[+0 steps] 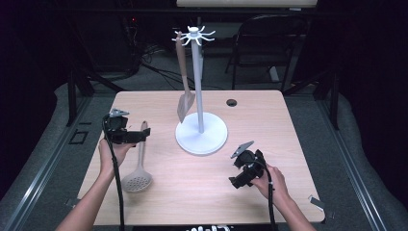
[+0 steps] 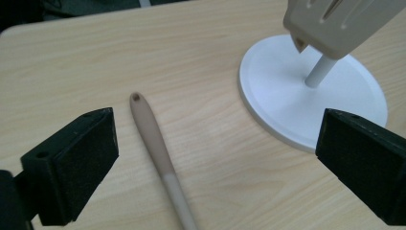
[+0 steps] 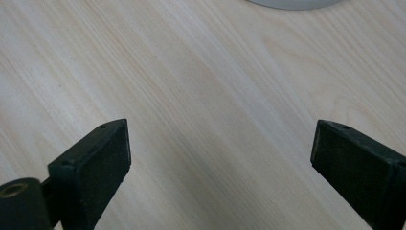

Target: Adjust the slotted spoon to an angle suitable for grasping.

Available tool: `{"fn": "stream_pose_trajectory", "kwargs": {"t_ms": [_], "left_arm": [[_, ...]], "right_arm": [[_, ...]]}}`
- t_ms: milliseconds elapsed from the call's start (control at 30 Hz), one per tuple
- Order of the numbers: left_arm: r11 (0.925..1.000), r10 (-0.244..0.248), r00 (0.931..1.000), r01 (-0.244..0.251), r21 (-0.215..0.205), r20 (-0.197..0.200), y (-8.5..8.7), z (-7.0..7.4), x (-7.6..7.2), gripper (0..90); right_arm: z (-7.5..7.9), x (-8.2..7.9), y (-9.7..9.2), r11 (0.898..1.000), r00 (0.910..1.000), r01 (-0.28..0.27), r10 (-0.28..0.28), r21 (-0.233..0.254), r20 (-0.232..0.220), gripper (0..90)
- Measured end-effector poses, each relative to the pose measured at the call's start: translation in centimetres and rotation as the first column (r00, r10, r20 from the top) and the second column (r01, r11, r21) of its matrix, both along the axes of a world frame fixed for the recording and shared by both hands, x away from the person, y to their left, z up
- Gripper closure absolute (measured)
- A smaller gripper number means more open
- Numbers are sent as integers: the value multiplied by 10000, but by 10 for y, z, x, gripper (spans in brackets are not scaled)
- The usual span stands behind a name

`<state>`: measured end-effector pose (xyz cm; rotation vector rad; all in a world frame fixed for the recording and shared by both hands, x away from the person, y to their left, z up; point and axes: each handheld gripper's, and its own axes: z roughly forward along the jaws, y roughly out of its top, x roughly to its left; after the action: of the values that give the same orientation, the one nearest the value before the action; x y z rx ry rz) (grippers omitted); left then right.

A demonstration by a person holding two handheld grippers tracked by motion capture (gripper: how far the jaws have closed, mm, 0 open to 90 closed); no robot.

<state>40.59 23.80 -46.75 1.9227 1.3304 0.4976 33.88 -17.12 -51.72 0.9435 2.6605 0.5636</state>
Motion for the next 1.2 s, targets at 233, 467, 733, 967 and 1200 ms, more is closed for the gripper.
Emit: {"fn": "stream_pose_trajectory", "kwargs": {"t_ms": [233,467,733,967,1200], "left_arm": [[9993,-18,9964,50,370,-844,2,-23,0,150],[9956,164,9814,16,938,-1911,1,-50,4,301],[9909,227,9593,156,1334,-2813,3,-72,10,510],[9896,263,9484,199,1421,-3158,5,-82,15,643],[9862,270,9460,275,1630,-3231,6,-86,15,654]], "right_arm": [[-1,-1,0,10000,10000,-8,8,-12,-17,61],[-1,-1,0,10000,10000,-5,5,-35,-34,64],[-1,-1,1,9999,10000,-31,30,-155,-58,77],[-1,-1,0,9999,10000,22,-23,-101,-93,78],[-2,-1,1,9999,10000,-41,40,-157,-79,80]]}}
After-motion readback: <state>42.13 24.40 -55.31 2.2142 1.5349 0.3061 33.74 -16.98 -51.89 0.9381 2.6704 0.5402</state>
